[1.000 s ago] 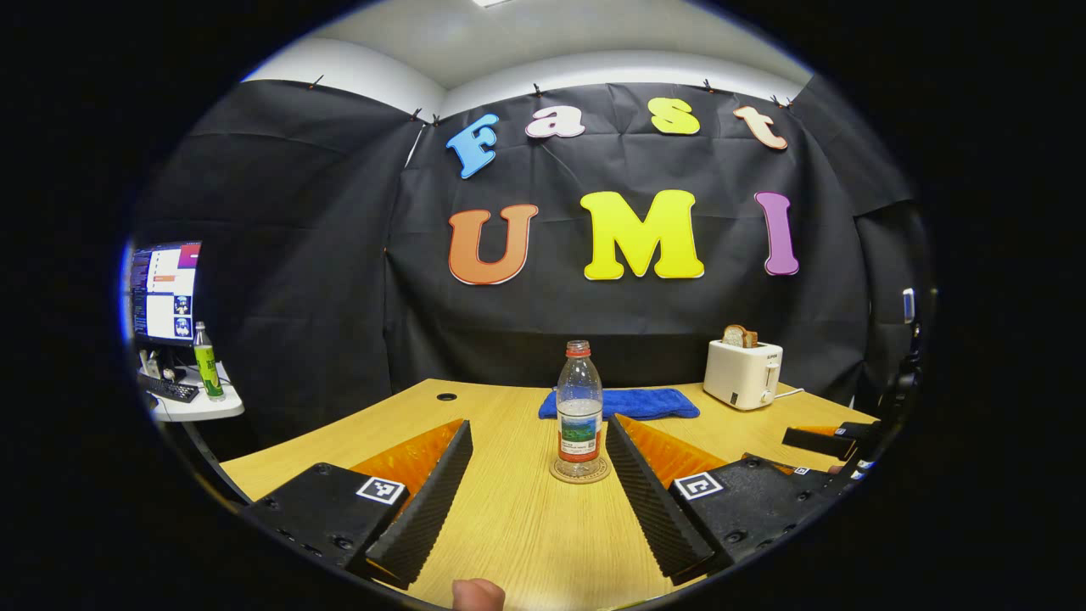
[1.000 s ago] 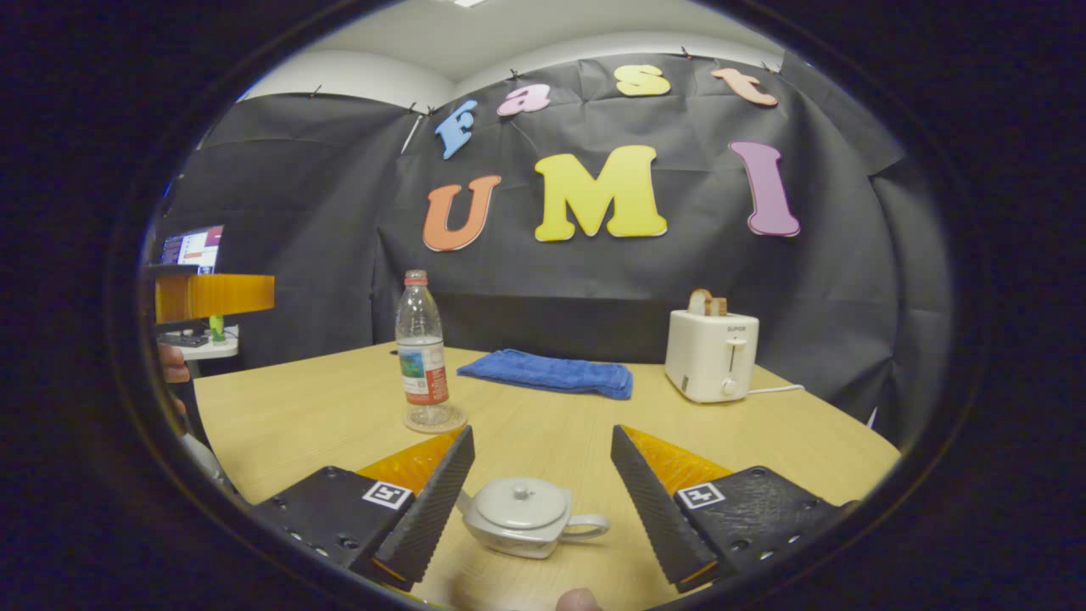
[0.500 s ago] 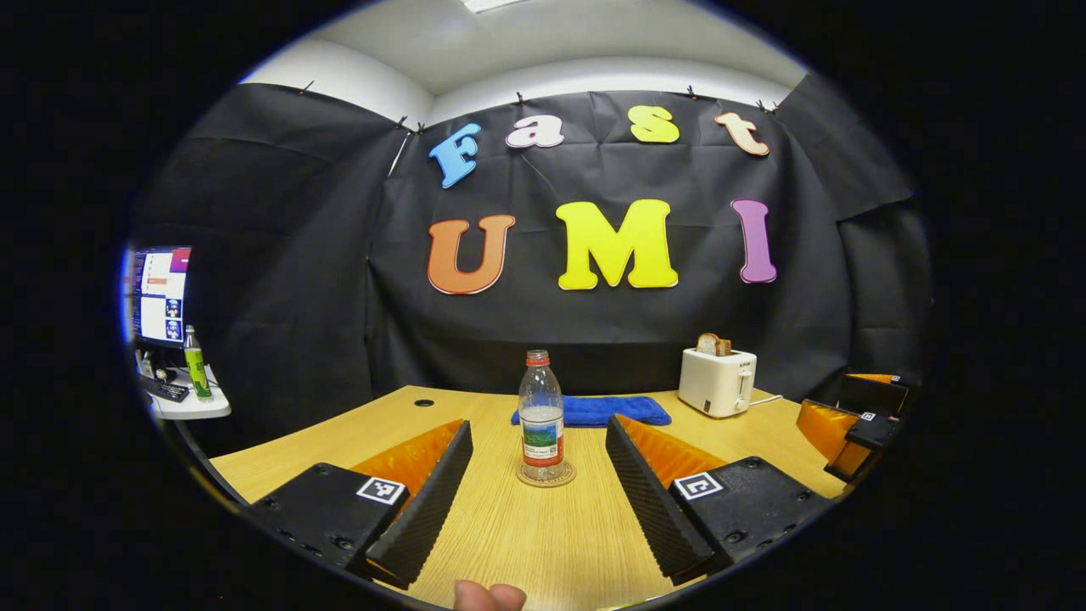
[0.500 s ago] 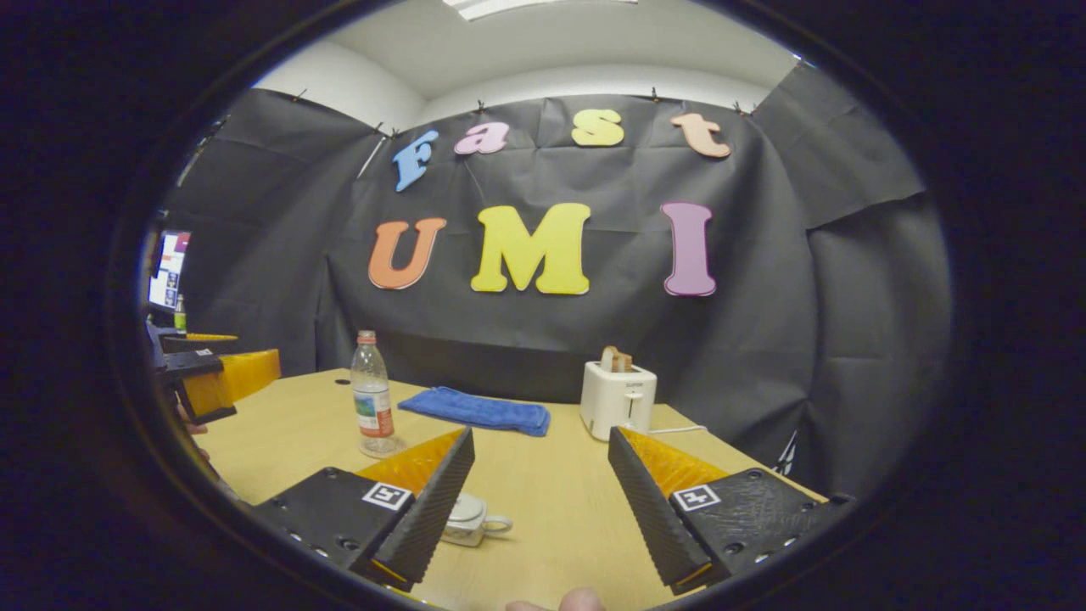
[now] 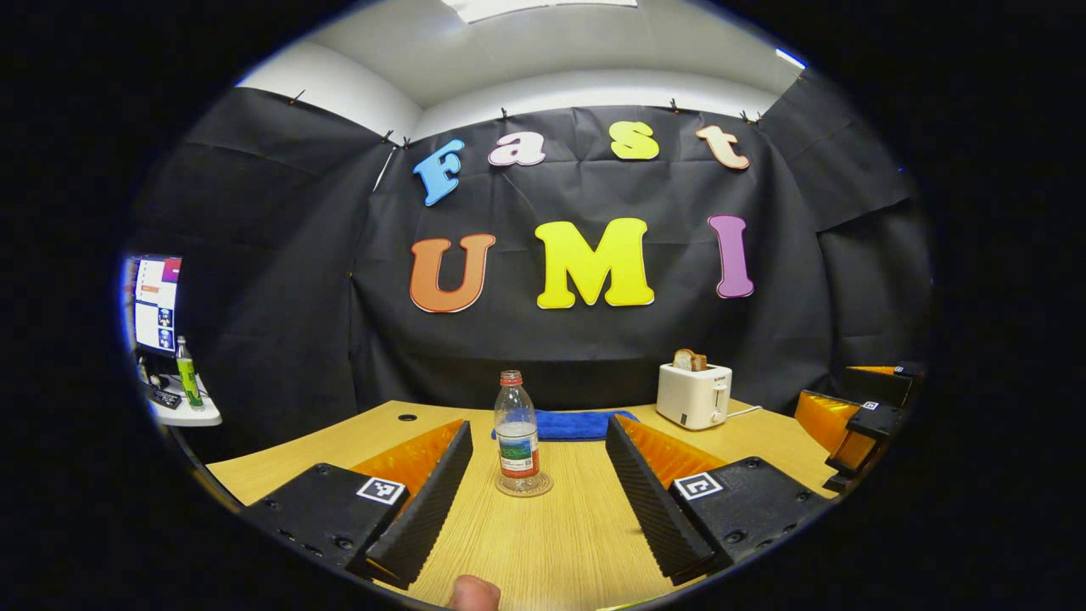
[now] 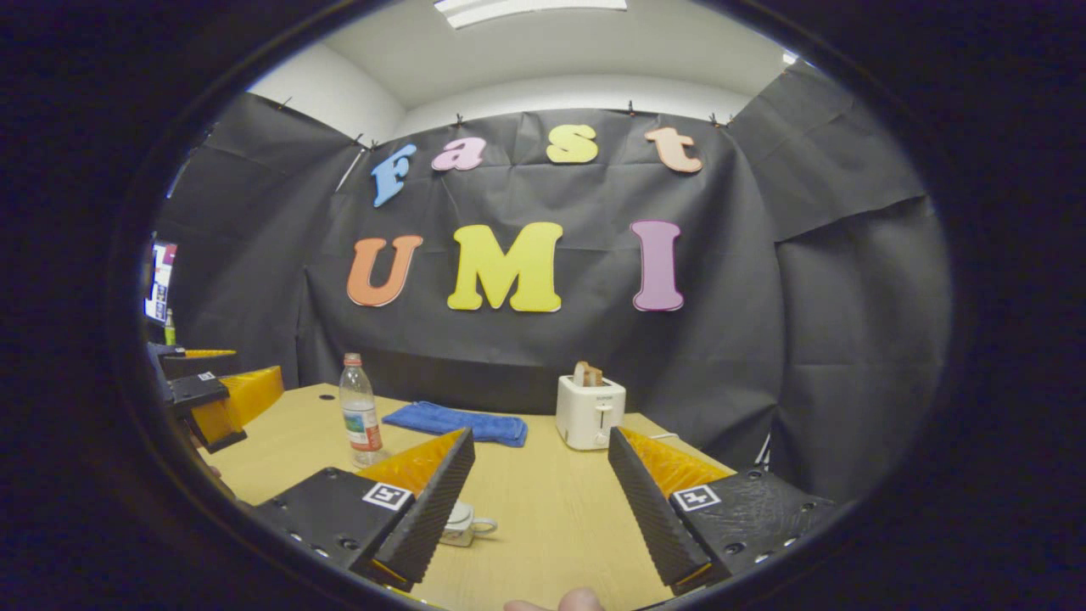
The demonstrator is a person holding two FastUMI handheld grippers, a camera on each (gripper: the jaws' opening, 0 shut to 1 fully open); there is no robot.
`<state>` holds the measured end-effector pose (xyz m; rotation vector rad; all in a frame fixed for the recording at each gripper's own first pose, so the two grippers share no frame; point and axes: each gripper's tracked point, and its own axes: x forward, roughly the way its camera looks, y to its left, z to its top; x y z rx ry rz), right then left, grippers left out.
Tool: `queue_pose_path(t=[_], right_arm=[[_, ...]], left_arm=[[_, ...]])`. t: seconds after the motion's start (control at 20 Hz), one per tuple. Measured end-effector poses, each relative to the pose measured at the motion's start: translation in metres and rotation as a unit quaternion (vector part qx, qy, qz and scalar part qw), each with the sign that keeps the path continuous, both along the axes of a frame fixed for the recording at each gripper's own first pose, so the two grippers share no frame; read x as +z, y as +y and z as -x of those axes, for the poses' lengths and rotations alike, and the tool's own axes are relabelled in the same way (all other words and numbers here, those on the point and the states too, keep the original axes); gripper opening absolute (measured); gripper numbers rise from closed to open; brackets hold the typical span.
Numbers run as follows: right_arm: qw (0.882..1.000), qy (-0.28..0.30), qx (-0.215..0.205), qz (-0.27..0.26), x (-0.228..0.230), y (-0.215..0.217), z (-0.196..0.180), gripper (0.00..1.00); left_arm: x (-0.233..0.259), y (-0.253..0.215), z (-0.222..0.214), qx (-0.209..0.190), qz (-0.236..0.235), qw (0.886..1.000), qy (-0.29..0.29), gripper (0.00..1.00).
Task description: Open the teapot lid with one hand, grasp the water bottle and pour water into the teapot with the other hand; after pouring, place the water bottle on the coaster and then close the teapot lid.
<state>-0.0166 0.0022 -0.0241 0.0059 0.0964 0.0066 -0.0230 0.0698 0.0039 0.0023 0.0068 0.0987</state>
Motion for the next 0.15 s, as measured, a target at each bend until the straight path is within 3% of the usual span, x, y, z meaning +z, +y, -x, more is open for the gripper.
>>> queue_pose_path(t=[0.15], right_arm=[[1.0,-0.001,-0.009,0.007,0.0062,-0.0031,0.0053,0.95]], left_arm=[[-0.0023,-0.0039,-0.001,-0.006,-0.001,1.0,0.002,0.99]])
